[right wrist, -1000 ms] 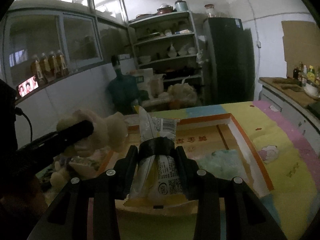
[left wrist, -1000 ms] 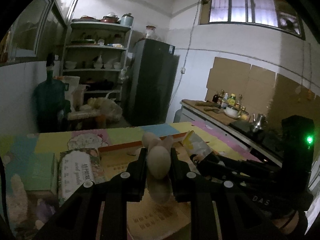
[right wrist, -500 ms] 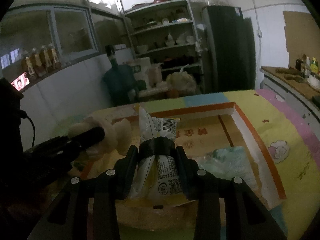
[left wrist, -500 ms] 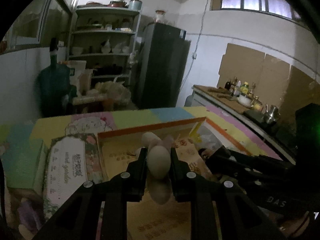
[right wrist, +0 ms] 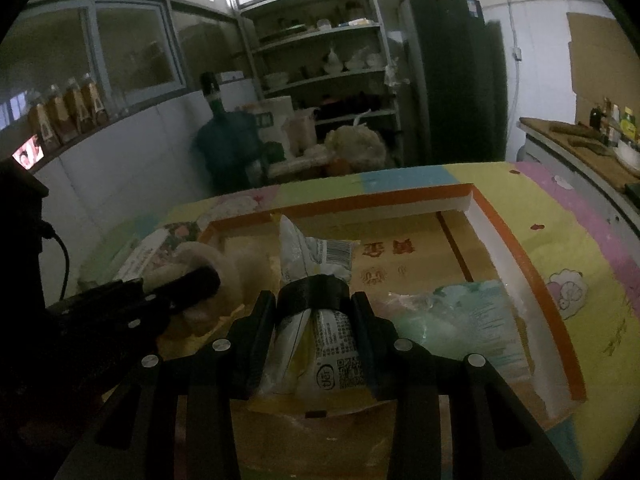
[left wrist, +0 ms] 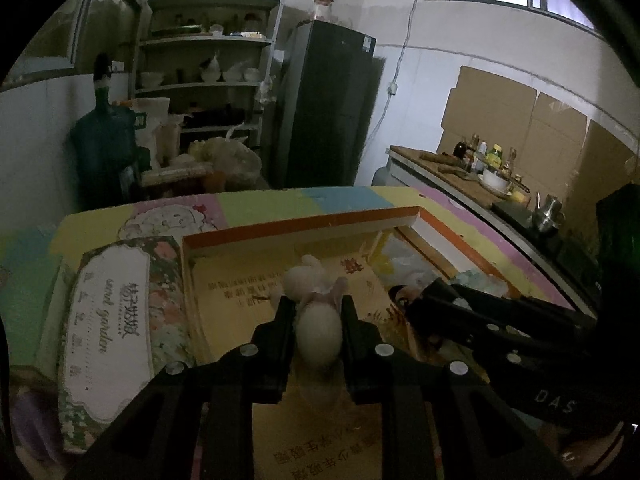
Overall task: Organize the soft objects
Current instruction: 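Carry the white plush toward the tray with the left tool while the right tool carries the packet, then lower the white plush into the tray and open the left tool while the right tool releases the packet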
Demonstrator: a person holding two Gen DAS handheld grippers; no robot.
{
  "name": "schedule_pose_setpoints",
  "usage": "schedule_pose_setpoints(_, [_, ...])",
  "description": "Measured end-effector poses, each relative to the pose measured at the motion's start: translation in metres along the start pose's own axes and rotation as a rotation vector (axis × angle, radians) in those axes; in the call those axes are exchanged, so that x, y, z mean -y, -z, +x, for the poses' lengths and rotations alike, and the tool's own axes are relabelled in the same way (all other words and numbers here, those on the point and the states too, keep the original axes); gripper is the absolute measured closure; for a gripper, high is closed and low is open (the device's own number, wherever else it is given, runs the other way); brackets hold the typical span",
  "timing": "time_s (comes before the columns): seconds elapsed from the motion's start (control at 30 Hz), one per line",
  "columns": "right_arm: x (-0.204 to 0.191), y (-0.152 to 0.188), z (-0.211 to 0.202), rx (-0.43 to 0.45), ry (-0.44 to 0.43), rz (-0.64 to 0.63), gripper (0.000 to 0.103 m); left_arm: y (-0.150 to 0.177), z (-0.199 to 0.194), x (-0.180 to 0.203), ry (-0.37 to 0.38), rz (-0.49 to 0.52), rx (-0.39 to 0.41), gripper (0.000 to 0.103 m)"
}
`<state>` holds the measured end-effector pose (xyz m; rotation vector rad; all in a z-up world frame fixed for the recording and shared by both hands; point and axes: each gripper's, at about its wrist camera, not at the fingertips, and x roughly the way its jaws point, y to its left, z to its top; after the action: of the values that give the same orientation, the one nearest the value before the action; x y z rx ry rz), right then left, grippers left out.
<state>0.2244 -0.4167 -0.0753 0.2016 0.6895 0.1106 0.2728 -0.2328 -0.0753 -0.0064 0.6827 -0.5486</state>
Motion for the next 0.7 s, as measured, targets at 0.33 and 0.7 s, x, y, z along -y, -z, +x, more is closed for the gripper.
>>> schedule_pose_setpoints(0.33, [0.009,0.0,0.002,-0.009,-0.031,0.042,0.061,0.0,-0.001,0.004,0.0,-0.002,-0.001,0.061])
schedule_pose_setpoints(0.7, [0.006,0.001,-0.013,0.035,-0.037,0.061,0.054,-0.003,-0.026,0.007,-0.001,0.003,0.077,0.049])
